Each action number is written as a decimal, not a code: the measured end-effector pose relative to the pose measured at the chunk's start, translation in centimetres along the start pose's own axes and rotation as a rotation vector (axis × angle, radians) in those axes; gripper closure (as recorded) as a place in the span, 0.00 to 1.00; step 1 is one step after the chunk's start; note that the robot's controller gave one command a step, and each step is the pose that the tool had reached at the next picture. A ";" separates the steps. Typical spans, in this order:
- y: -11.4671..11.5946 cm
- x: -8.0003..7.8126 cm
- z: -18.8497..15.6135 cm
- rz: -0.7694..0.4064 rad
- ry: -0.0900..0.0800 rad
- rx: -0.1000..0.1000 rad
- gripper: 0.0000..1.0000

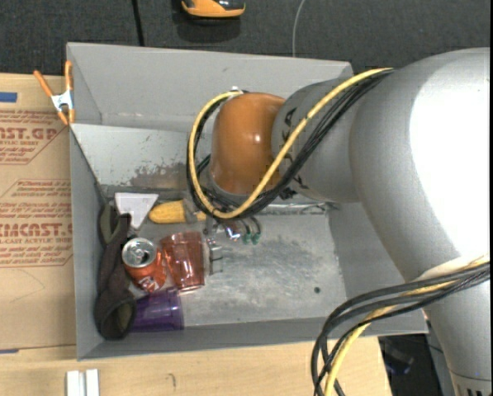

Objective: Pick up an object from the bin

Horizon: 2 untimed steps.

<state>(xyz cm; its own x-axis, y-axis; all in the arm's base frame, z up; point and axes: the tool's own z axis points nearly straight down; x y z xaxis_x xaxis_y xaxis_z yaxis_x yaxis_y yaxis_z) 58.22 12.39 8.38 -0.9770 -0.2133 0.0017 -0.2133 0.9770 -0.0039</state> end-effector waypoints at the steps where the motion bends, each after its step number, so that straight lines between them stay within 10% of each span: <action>1: 0.6 1.6 1.3 0.506 -0.002 -0.006 1.00; 2: 0.4 2.3 1.5 0.516 0.019 -0.005 0.00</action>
Offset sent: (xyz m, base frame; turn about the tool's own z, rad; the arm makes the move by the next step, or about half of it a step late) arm 0.0000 0.0000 0.0000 0.0000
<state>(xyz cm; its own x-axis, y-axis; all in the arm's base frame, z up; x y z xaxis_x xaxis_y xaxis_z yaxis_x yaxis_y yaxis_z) 55.90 12.32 6.85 -0.9547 0.2969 0.0186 0.2969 0.9549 -0.0040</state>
